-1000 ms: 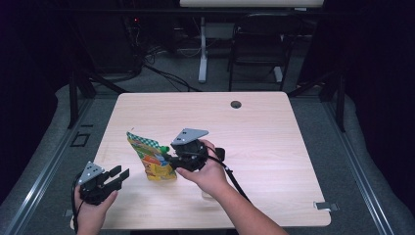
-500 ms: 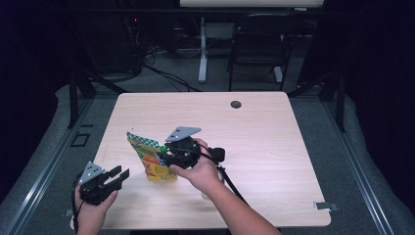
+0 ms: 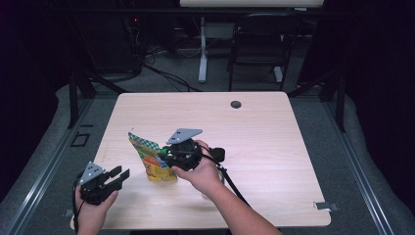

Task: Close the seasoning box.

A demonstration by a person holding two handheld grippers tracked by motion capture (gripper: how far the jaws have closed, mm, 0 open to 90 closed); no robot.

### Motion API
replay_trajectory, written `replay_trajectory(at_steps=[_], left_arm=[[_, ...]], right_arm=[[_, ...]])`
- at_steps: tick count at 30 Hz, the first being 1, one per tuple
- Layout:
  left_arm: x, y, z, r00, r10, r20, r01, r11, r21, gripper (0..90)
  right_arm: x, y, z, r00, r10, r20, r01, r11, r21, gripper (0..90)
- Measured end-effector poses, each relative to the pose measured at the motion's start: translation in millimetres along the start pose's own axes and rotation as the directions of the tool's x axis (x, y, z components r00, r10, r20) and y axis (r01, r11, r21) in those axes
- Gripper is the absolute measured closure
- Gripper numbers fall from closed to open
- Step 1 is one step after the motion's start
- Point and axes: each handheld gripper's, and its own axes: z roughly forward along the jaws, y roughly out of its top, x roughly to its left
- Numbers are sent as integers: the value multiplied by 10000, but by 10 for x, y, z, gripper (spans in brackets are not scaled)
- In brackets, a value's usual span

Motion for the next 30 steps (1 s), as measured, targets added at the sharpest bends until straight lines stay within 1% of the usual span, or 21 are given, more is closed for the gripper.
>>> replay_trajectory(at_steps=[2,3,4,5,6,7,8,11,13,14,15,17,19,21,22,25,30], left_arm=[[0,0,0,10000,9,-8,-9,10000,6,616],[-1,0,0,10000,-2,-6,2,10000,1,616],[-1,0,0,10000,-2,-6,2,10000,1,616],[-1,0,0,10000,2,-9,-2,10000,1,616],[-3,0,1,10000,8,-11,-8,10000,7,616],[-5,-1,6,10000,19,-2,-19,10000,26,617],[-5,-1,6,10000,19,-2,-19,10000,26,617],[-13,2,8,10000,51,19,-51,9999,135,617],[-20,3,9,10000,98,14,-98,9999,90,617],[-23,5,5,9999,114,6,-114,9998,143,617],[-25,1,13,9999,103,9,-103,9999,94,617],[-25,1,14,10000,89,9,-89,9999,111,618],[-28,1,13,10000,97,0,-97,9999,84,618],[-27,4,6,9999,120,7,-120,9998,159,618],[-26,0,13,10000,97,6,-97,9999,83,618],[-31,-1,19,10000,84,12,-84,9999,107,618],[-38,-1,17,9999,104,26,-104,9999,62,618]], right_arm=[[9,-9,-28,9999,-109,-77,109,9999,21,715],[31,-21,-69,9996,-284,-44,284,9996,90,716],[31,-21,-69,9996,-284,-44,284,9996,90,716],[51,-41,-120,9991,-411,-74,412,9991,112,716],[51,-41,-120,9991,-411,-74,412,9991,112,716],[58,-70,-179,9990,-441,-102,442,9989,127,716],[58,-70,-179,9990,-441,-102,442,9989,127,716],[54,-112,-275,9989,-436,-191,439,9989,153,716],[53,-138,-338,9984,-515,-238,520,9984,200,716],[53,-151,-369,9980,-576,-268,582,9981,217,716],[46,-171,-427,9974,-629,-344,641,9974,324,716],[43,-176,-456,9970,-698,-341,711,9967,392,716],[46,-197,-500,9965,-725,-426,743,9964,409,716],[44,-225,-538,9961,-708,-523,732,9962,466,716],[46,-241,-551,9962,-660,-577,687,9965,469,715],[25,-286,-599,9967,-579,-564,608,9968,511,715],[-8,-308,-634,9977,-411,-534,442,9973,581,715]])
